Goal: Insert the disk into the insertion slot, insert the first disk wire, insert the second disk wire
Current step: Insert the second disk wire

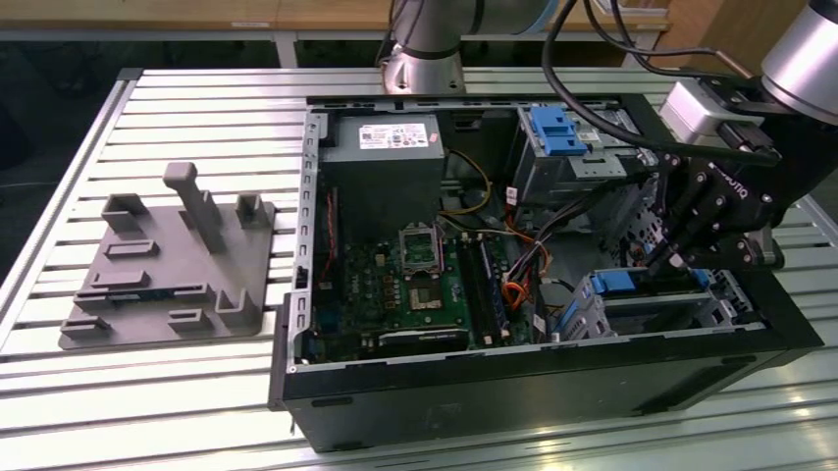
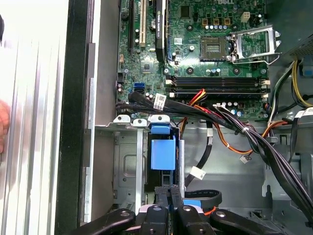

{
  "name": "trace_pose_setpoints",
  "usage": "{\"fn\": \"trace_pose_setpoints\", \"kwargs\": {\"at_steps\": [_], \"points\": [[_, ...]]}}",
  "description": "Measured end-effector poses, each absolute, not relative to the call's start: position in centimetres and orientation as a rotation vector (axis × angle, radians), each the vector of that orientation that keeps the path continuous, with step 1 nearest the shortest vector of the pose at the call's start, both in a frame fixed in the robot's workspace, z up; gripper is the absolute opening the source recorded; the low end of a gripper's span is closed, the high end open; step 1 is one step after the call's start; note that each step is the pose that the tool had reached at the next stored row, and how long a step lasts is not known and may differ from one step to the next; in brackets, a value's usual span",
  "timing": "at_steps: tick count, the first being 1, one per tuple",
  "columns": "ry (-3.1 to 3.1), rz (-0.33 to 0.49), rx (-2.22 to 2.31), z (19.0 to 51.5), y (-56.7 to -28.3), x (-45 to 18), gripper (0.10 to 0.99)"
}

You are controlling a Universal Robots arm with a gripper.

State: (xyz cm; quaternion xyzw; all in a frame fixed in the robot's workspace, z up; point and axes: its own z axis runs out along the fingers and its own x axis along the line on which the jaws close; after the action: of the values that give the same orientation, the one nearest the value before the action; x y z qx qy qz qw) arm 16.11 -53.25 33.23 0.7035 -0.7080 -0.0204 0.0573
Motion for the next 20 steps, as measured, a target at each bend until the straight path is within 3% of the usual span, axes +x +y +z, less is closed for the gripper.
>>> {"fn": "trace_pose_setpoints", "kwargs": {"at_steps": [20], "points": [[-2.144,-0.062,2.135,33.25,-53.18,16.11,0.145]]}}
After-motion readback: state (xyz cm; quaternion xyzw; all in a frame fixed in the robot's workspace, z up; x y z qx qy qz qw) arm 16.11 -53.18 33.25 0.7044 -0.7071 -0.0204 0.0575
